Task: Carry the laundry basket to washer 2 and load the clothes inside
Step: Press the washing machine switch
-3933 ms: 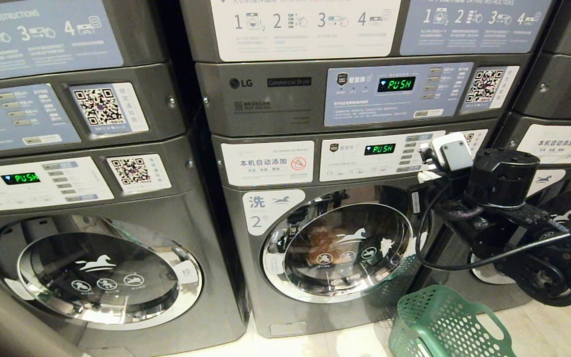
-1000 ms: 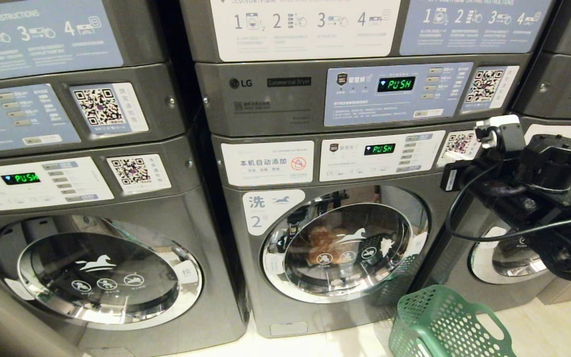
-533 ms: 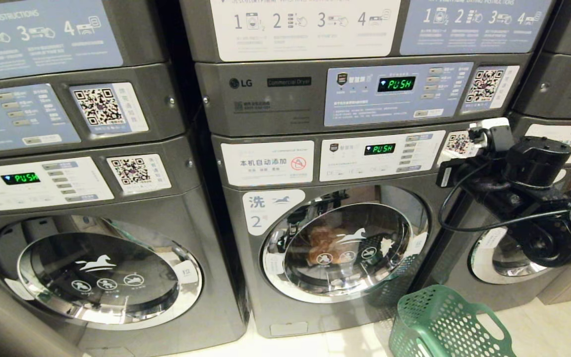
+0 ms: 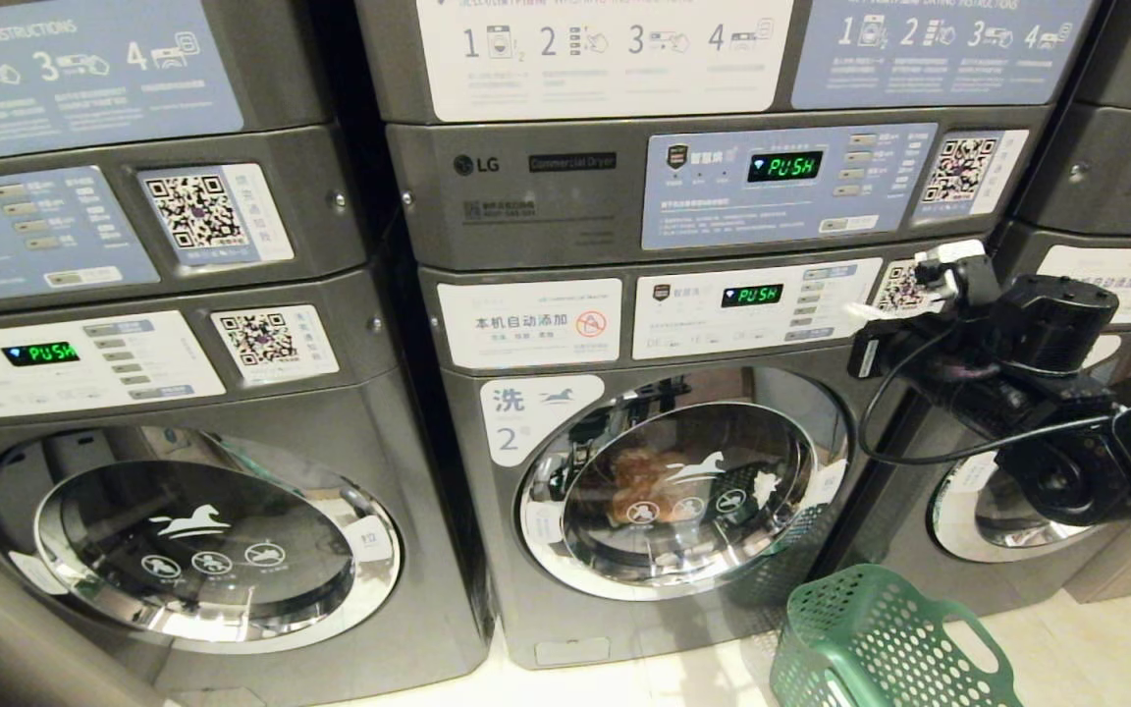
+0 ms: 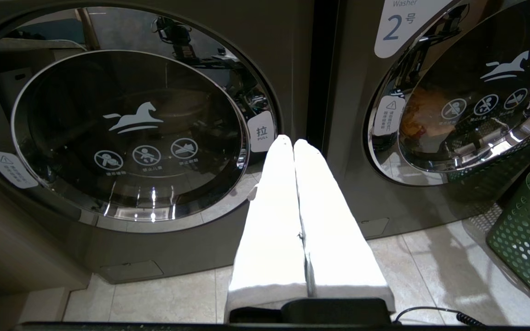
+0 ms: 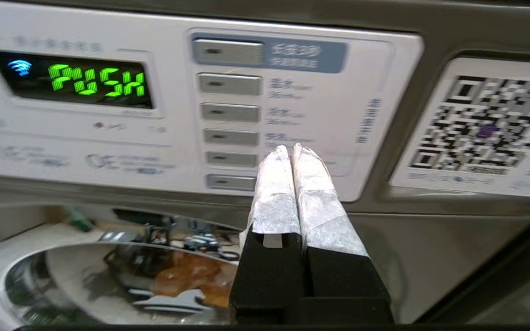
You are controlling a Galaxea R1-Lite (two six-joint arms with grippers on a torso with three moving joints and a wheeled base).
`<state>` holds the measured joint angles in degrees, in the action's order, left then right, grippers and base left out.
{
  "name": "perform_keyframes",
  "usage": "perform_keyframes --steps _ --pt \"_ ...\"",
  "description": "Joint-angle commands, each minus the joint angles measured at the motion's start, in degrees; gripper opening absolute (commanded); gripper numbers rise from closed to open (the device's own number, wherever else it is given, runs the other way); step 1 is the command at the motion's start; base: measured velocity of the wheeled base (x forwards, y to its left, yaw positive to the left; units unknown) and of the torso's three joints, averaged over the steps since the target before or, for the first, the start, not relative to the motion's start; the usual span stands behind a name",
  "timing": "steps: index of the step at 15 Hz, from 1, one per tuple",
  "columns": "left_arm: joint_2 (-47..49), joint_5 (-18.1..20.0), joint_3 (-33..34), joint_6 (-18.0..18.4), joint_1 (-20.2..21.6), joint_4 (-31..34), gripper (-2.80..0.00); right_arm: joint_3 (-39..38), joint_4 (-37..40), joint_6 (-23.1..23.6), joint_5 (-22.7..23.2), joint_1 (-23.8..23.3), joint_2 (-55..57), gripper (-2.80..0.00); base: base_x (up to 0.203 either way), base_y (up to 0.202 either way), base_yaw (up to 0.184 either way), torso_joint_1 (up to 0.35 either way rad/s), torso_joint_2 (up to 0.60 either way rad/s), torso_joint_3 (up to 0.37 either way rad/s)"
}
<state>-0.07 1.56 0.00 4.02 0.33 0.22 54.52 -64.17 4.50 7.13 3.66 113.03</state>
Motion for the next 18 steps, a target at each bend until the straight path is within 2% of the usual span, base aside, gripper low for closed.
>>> perform_keyframes --steps 1,6,10,18 --pt "0.07 0.02 0.0 0.02 0.01 0.04 -2.8 -0.02 -0.69 0.21 1.52 -0.34 -0.18 -2.8 0.0 0.0 0.0 0.0 0.0 0.0" --pt "0.07 0.03 0.0 0.02 0.02 0.04 -2.8 -2.96 -9.53 0.51 9.58 -1.22 0.35 -2.8 0.0 0.0 0.0 0.0 0.0 0.0" --pt "0.07 0.03 0.0 0.02 0.02 -0.04 -2.8 -3.29 -13.26 0.51 11.41 -2.35 1.58 -2.8 0.0 0.0 0.0 0.0 0.0 0.0" --pt "0.07 0.02 0.0 0.02 0.02 0.04 -2.8 -0.36 -13.19 0.51 12.82 -2.79 4.69 -2.8 0.0 0.0 0.0 0.0 0.0 0.0"
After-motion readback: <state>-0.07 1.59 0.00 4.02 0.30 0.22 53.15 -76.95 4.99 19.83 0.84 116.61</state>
